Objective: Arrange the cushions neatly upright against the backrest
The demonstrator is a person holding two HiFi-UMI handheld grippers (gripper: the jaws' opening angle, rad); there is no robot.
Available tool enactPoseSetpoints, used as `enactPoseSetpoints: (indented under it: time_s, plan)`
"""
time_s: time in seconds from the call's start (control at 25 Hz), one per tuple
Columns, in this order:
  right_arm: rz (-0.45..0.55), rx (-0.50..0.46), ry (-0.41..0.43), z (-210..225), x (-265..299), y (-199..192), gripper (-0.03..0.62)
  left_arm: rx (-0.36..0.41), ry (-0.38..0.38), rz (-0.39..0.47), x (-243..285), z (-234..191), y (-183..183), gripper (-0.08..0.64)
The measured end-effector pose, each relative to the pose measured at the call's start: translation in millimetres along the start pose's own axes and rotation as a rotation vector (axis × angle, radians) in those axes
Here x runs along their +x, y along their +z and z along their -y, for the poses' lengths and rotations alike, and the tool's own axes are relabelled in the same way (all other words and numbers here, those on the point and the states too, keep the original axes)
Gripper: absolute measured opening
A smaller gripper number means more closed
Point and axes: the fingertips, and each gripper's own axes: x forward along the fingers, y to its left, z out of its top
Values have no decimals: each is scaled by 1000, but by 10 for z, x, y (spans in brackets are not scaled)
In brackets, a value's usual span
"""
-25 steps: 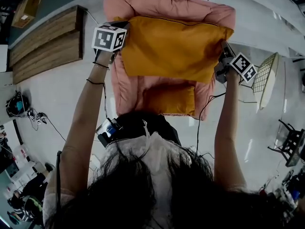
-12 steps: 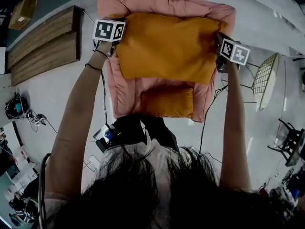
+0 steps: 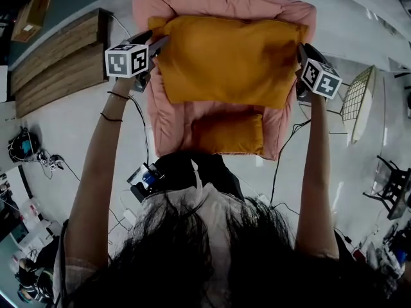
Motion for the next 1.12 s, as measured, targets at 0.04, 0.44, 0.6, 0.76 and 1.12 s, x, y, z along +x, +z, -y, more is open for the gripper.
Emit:
enactPoseSetpoints:
  time_s: [0.04, 0.44, 0.6, 0.76, 1.12]
  plan:
    - [7, -8, -1, 3, -75, -6, 95, 18, 0, -10, -82, 9, -95, 259]
    - [-178, -15, 35, -343, -880, -1293, 173, -82, -101, -213, -400, 462, -1674, 258]
    - [-336, -17, 39, -478, -981, -2056, 230, -89, -119, -336, -358, 614, -2378, 258]
    - [-415, -26, 19, -555, -968, -2565, 235, -97, -93, -411, -277, 633, -2911, 258]
    - [-471, -165, -26, -487, -699, -2857, 242, -148, -29, -343, -42, 434, -3118, 258]
